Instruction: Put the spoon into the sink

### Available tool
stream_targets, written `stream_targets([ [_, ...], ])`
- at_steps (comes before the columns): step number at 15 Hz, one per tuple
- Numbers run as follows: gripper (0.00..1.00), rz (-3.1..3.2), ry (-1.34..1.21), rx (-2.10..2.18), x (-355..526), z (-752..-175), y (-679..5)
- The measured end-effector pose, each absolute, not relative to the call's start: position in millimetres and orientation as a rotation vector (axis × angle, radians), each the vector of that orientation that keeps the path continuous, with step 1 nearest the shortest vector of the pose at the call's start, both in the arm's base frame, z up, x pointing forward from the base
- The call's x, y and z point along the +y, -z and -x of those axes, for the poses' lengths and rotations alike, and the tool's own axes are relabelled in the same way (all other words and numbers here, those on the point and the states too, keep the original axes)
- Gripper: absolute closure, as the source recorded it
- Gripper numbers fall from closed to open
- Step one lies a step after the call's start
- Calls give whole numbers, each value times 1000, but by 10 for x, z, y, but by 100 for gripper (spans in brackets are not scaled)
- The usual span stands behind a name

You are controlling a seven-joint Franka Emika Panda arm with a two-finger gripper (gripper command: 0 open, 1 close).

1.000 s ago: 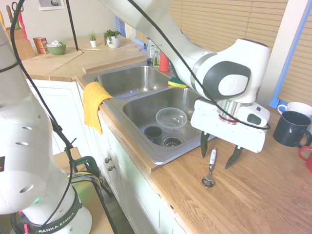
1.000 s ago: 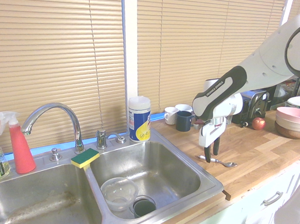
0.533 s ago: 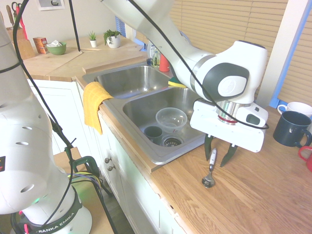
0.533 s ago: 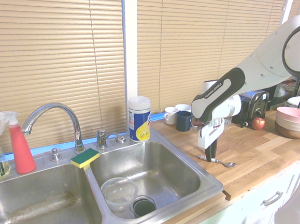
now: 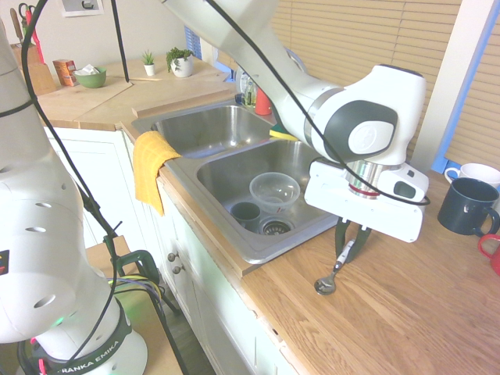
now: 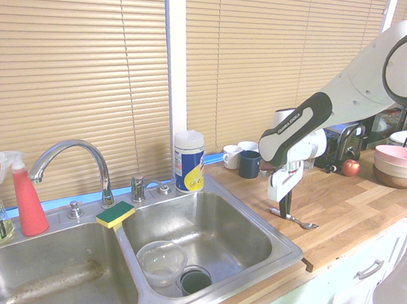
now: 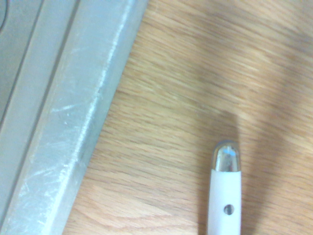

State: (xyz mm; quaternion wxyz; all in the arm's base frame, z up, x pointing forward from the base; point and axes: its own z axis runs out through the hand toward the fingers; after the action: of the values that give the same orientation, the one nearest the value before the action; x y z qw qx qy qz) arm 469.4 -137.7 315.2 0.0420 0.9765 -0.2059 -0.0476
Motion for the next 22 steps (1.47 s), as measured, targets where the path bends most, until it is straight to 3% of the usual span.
stream_targets([
  [4,100,-2991,109,-633,-1385,-4715,-3216],
  [8,100,-3005,3,-594,-1203,-4709,-3714],
  [13,100,-3007,-41,-433,56,-4688,-4093],
  [18,100,-2966,-10,-252,1531,-4535,-3793],
  [22,100,-2908,109,-202,1741,-5002,-3097],
])
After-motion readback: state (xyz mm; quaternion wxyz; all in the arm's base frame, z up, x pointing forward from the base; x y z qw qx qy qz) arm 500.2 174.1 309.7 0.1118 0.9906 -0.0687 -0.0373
